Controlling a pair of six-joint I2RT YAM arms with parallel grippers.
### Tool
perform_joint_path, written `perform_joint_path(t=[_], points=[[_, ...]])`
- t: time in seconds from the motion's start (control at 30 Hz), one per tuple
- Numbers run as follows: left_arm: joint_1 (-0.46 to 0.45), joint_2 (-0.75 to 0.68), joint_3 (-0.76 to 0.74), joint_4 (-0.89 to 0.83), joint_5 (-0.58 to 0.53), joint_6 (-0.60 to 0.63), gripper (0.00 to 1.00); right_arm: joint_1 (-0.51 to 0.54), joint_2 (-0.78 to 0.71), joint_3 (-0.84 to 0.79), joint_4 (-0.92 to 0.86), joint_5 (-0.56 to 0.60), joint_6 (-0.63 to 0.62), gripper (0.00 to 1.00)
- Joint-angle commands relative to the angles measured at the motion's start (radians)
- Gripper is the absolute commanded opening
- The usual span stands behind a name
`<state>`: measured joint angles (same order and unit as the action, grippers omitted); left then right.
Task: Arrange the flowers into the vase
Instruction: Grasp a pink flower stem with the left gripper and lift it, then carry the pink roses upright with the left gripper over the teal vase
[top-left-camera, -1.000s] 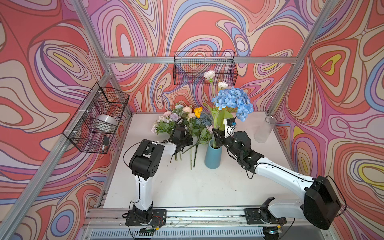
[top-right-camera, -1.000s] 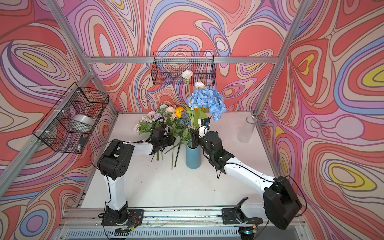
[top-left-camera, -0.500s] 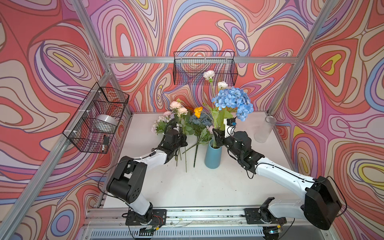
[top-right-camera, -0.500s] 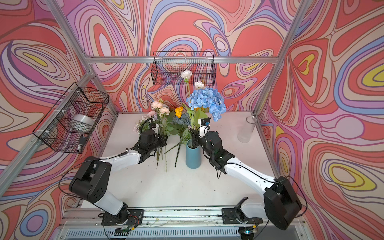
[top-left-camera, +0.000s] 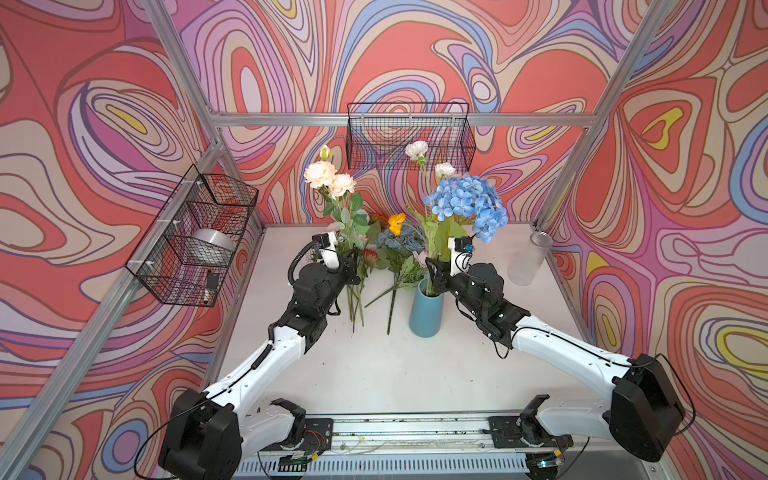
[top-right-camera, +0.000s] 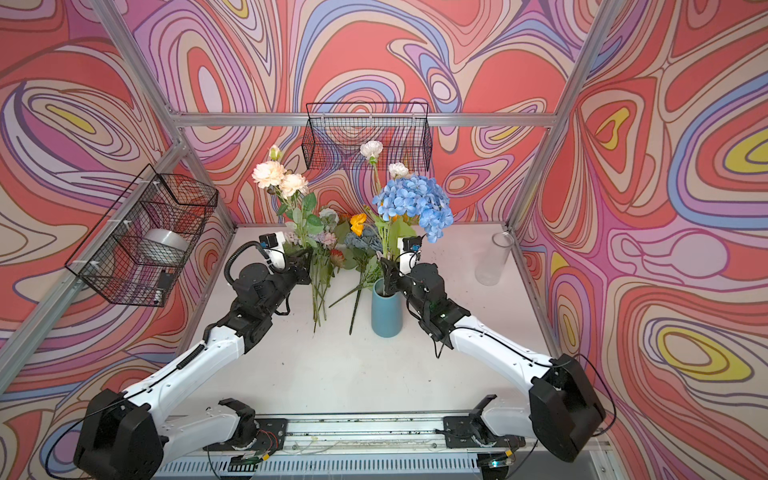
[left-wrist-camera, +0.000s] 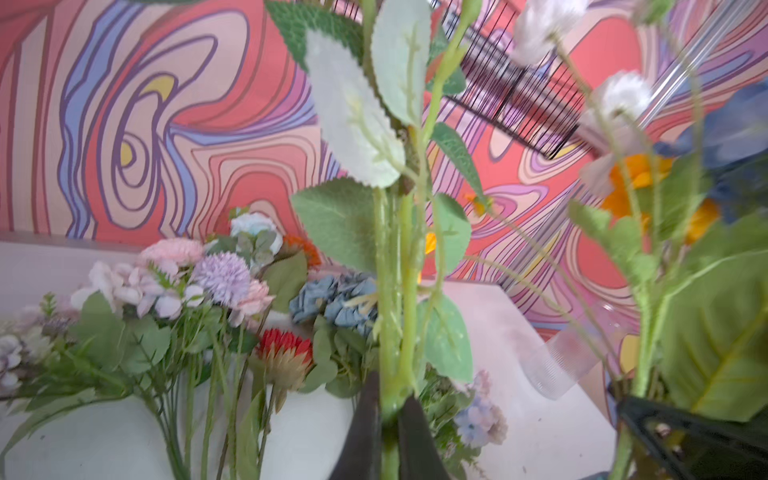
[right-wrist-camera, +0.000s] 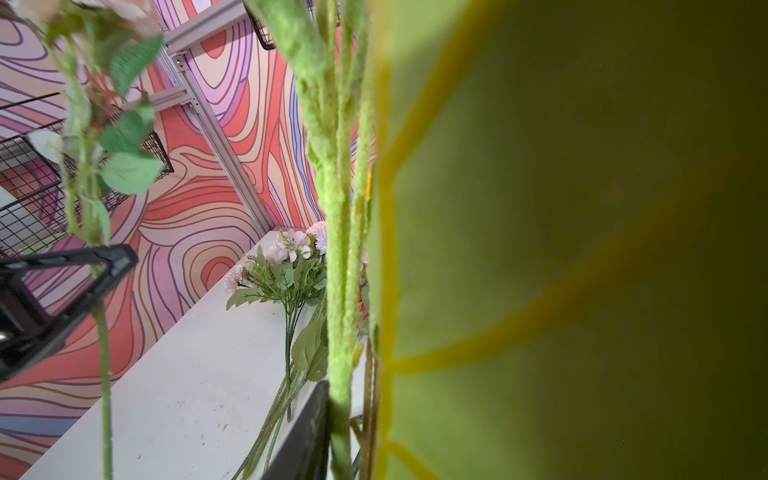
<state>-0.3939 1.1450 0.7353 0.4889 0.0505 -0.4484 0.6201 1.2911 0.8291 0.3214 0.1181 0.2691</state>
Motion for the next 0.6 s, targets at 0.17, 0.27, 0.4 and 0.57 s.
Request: perform_joint_path(t=[0.17, 0.27, 0.4, 0.57], points=[[-0.084, 0.022, 0.016, 0.381, 0.047, -0.035, 0.0, -0.004, -0.027, -0.03, -0.003, 0.012, 0.03, 0.32], [-0.124, 0.063, 0.028, 0.546, 0.033, -0.003, 0.0, -0.004, -0.035, -0.036, -0.008, 0.015, 0.037, 0.33], [-0.154, 0.131, 0.072, 0.713, 0.039, 0.013, 0.0, -0.005, -0.044, -0.045, -0.005, 0.02, 0.042, 0.33], [-0.16, 0.213, 0.15, 0.797, 0.015, -0.049, 0.0, -0.005, -0.046, -0.047, -0.004, 0.024, 0.044, 0.33]])
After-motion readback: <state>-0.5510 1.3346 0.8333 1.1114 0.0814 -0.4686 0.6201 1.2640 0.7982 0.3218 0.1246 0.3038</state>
